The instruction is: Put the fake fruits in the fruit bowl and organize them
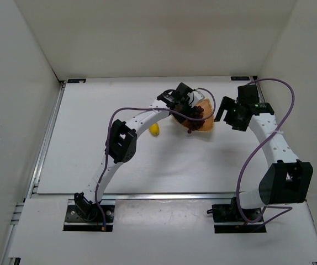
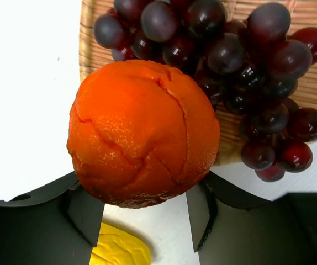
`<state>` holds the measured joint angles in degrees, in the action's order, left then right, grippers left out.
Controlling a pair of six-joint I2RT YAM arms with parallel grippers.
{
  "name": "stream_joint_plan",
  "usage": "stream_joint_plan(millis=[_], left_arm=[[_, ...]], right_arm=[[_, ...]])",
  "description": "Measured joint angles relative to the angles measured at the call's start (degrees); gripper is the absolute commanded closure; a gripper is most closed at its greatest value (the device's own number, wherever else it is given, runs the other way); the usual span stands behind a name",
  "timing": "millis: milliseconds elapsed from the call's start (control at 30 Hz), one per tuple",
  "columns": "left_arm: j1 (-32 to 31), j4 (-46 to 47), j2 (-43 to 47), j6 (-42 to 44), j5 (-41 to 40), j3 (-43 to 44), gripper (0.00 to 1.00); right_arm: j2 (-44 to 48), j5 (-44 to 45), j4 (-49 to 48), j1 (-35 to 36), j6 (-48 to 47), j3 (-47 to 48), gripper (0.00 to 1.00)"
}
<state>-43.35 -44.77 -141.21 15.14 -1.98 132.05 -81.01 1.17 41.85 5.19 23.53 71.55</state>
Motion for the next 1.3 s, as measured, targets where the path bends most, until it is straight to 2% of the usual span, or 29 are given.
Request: stream_joint_plan(millis=[67,167,333,600,767,933,1033,1200,1300], left_arm=[[0.1,0.7,0.2,0.2,0.1,-0.1,0.34],[-0.1,1.6,0.4,1.0,0.1,-1.7,0.16],[-0.6,2.2,1.4,2.9,-0.4,-6.1,0.0],[-1.5,1.5,6.4,5.9,-0.8,-10.3,0.0],[-4.2,1.0,11.7,6.0,-1.2,-6.6,0.0],[-4.8,1.4,20.3,1.7,-1.3,-6.0,0.0],[-0.1,2.3,28.2,-2.8,-1.4,-11.0,0.0],[16.0,2.6,41.0,-9.3,-4.8,-22.3,0.0],[22.8,2.3,46.5,-11.5,-7.3,-29.2,0.0]], right_arm=[[0.0,-0.1,0.0,0.0,-0.2,0.0,0.08],[0.0,-0.3,0.0,0.1,-0.2,0.0,0.08],[0.0,-0.3,0.0,0.1,-0.2,0.0,0.08],[0.0,-1.0,0.0,0.1,-0.4,0.0,0.08],[0.0,-2.1,0.2,0.3,-1.2,1.4,0.08],[-1.4,-3.2,0.5,5.6,-2.2,6.0,0.07],[-7.2,-3.3,0.3,12.5,-2.8,12.7,0.06],[-21.7,-2.8,-0.3,23.4,-3.5,25.1,0.06],[-31.0,-1.8,0.1,28.6,-4.0,32.8,0.04]])
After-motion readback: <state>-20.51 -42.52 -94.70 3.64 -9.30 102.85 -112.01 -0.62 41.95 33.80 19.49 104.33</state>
